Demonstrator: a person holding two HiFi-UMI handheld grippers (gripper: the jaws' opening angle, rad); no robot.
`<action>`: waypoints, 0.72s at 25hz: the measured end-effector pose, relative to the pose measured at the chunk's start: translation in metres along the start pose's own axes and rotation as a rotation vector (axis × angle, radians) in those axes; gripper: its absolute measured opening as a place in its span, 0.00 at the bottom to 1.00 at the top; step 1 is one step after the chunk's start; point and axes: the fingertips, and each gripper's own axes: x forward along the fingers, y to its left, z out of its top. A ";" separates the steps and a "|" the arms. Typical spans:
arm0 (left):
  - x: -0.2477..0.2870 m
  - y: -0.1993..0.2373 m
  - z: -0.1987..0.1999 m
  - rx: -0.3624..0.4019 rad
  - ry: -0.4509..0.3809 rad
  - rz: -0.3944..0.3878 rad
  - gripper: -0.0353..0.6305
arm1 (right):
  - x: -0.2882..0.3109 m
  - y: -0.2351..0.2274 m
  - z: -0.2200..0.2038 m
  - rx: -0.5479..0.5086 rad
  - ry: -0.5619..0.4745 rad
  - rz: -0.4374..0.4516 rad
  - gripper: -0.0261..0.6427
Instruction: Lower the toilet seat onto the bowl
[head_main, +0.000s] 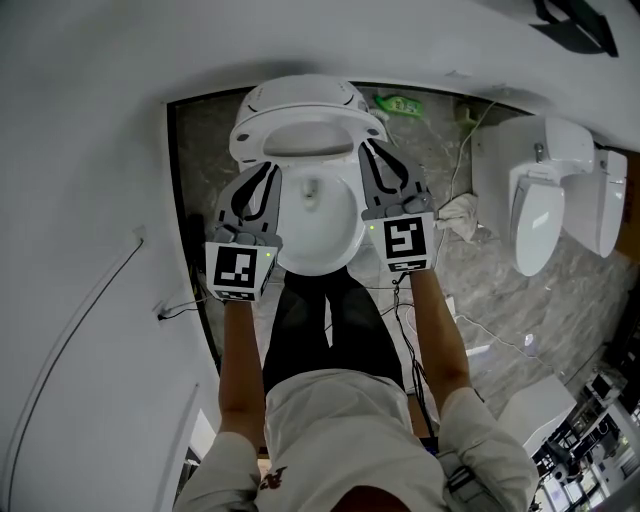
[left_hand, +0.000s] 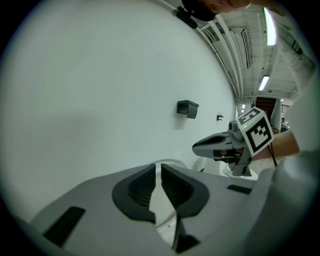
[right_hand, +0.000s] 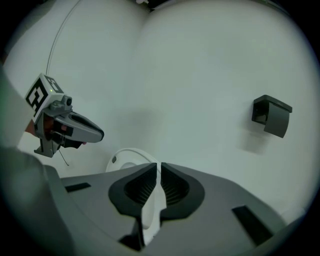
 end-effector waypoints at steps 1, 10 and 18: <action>0.001 0.001 0.000 0.000 -0.002 -0.001 0.09 | 0.003 0.000 0.000 -0.009 0.001 0.001 0.08; 0.012 0.010 -0.002 -0.006 0.000 -0.016 0.09 | 0.028 0.003 -0.003 -0.105 0.014 0.027 0.11; 0.017 0.011 -0.003 -0.007 -0.002 -0.033 0.10 | 0.049 -0.003 -0.015 -0.153 0.054 0.021 0.19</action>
